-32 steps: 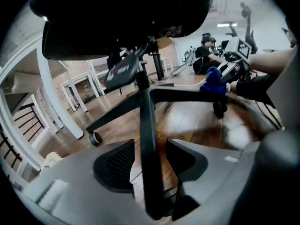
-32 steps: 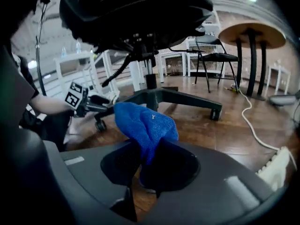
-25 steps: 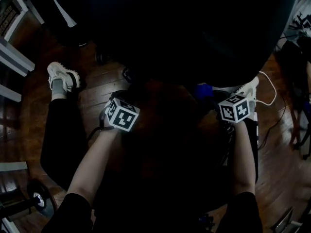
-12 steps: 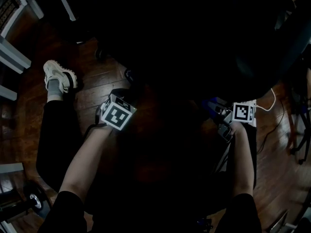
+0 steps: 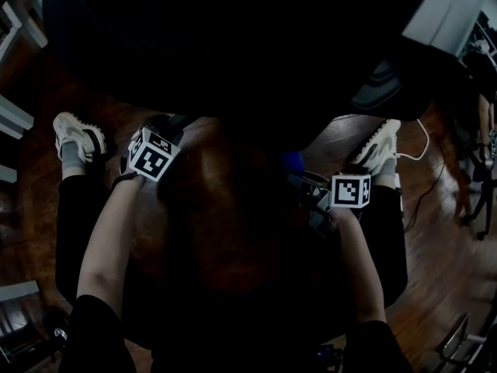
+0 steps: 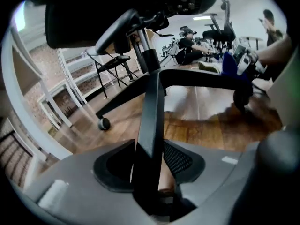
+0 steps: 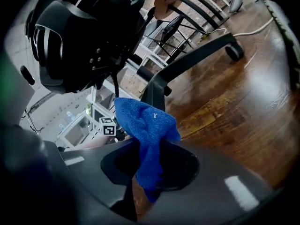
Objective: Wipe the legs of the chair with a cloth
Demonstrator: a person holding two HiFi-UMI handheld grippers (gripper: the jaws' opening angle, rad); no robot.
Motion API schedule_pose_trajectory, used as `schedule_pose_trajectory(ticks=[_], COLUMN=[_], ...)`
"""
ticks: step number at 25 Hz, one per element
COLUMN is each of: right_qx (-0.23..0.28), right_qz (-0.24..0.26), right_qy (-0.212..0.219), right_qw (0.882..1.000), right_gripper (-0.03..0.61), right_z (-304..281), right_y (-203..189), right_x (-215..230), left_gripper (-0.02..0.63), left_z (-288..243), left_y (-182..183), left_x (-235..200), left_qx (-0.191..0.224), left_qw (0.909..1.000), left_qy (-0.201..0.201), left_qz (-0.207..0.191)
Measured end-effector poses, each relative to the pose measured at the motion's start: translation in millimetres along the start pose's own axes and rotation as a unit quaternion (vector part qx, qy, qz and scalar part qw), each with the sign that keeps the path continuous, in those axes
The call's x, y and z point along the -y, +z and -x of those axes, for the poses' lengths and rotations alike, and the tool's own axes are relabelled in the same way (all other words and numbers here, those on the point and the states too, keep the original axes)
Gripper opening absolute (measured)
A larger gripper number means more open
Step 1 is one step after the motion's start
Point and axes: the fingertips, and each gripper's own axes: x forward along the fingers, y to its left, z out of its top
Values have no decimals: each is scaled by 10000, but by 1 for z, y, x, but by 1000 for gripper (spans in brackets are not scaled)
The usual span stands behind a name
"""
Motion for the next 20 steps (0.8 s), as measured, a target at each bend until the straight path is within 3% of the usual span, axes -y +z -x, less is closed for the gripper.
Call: schedule_pose_trajectory(ticks=[2, 4, 6, 9, 12, 14, 16, 20], right_qx=[-94, -152, -164, -64, -6, -134, -213, 622], right_qz=[90, 144, 108, 39, 154, 395, 614, 391], right_qy=[-13, 66, 215, 328, 377, 395, 331, -319], right_qw=[9999, 9998, 9996, 9994, 9992, 9983, 9973, 9968], right_gripper=[106, 106, 106, 106, 106, 106, 106, 104], right_z=[-14, -29, -46, -72, -101, -119, -128, -110], right_y=[-13, -23, -31, -42, -55, -66, -72, -41], right_x=[-9, -19, -29, -44, -61, -71, -75, -46], left_gripper=[169, 169, 170, 189, 212, 221, 225, 233], left_z=[16, 37, 54, 75, 93, 99, 99, 110], left_y=[4, 15, 23, 31, 37, 32, 22, 16], left_x=[-18, -13, 22, 85, 114, 120, 121, 108], left_qx=[159, 509, 857, 1232, 1386, 1285, 1075, 949], left_qw=[9978, 9965, 9942, 9703, 9502, 9531, 9647, 9844], left_qy=[608, 664, -6, -1238, -1627, -1498, -1236, -477], left_qz=[-232, -4, 647, 1675, 2266, 2293, 2061, 1402])
